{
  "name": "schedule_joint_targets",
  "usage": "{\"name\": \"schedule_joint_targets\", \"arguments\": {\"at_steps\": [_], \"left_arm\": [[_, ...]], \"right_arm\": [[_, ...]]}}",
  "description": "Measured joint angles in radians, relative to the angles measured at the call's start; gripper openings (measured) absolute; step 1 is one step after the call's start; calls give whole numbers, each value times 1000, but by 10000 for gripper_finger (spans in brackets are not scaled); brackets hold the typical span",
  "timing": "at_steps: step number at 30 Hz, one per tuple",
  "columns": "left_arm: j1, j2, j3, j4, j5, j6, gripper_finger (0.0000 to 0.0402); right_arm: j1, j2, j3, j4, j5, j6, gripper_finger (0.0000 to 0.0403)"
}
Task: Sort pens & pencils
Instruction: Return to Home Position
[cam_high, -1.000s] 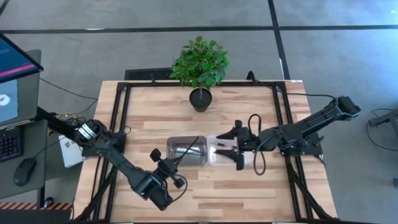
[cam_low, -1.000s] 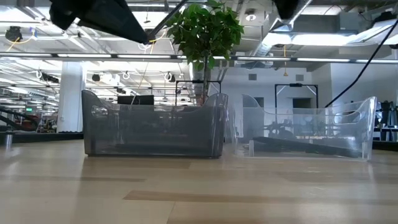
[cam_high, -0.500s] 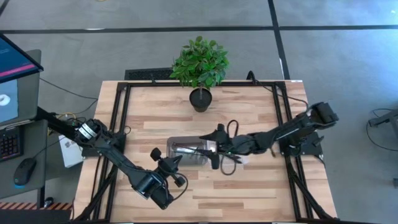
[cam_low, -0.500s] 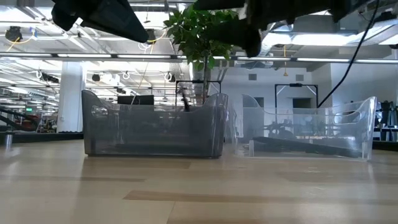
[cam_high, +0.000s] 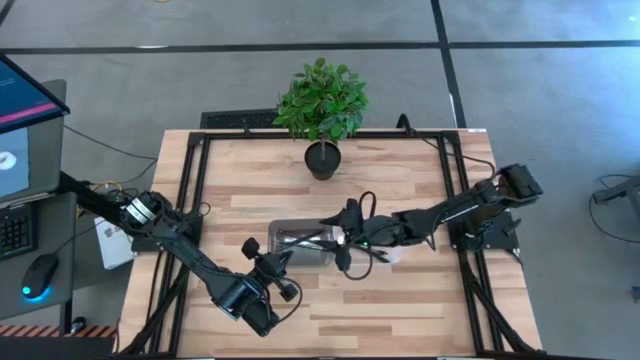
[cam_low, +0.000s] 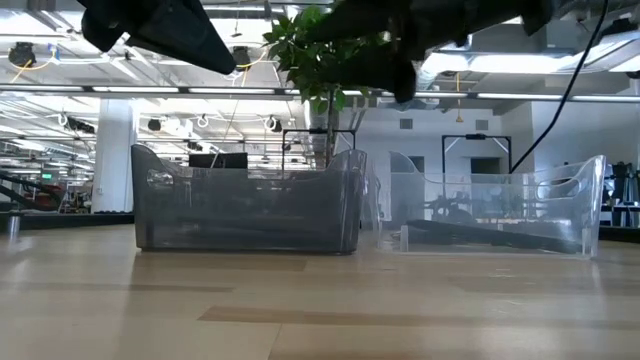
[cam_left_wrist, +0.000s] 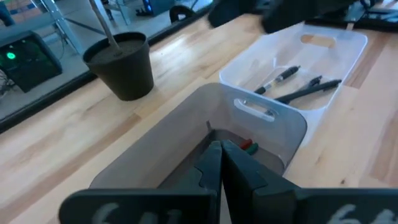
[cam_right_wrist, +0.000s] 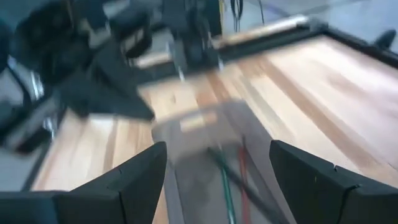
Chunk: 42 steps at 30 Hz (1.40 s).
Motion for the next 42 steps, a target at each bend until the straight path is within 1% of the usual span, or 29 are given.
{"name": "schedule_joint_targets", "arguments": {"at_steps": [3,5,7,10,13,15,17,20,23,26,30,32,34,38,40,42], "left_arm": [[-1,0,0,-15,29,-3,0],[-5,-2,0,-69,29,-26,0],[-12,-18,0,-159,28,-90,0],[-30,-67,0,-314,4,-223,0],[-52,-119,0,-470,-25,-319,0],[-65,-163,0,-553,-43,-362,0],[-79,-208,0,-603,-76,-376,0],[-93,-287,0,-614,-85,-304,0],[-98,-372,0,-614,-84,-222,0],[-95,-449,0,-612,-86,-146,0],[-82,-542,-25,-585,-84,-23,0],[-72,-602,-63,-548,-79,38,0],[-55,-672,-120,-500,-74,85,0],[-14,-836,-271,-356,-74,189,0],[10,-923,-354,-252,-71,275,0],[44,-1009,-433,-119,-56,398,0]], "right_arm": [[14,-93,0,-213,-1,10,311],[29,-178,0,-369,0,39,311],[46,-265,0,-492,3,58,311],[80,-382,0,-609,12,76,311],[119,-469,-1,-679,102,62,311],[145,-512,-1,-704,177,10,311],[164,-555,-1,-731,222,-42,311],[176,-611,-2,-750,229,-124,311],[153,-655,-2,-748,227,-221,311],[101,-691,-2,-750,209,-293,311],[-11,-739,-23,-733,196,-391,311],[-90,-770,-51,-724,158,-413,311],[-177,-806,-92,-697,83,-420,311],[-358,-872,-194,-569,-107,-450,311],[-443,-889,-238,-498,-221,-470,311],[-520,-896,-278,-435,-328,-473,311]]}}
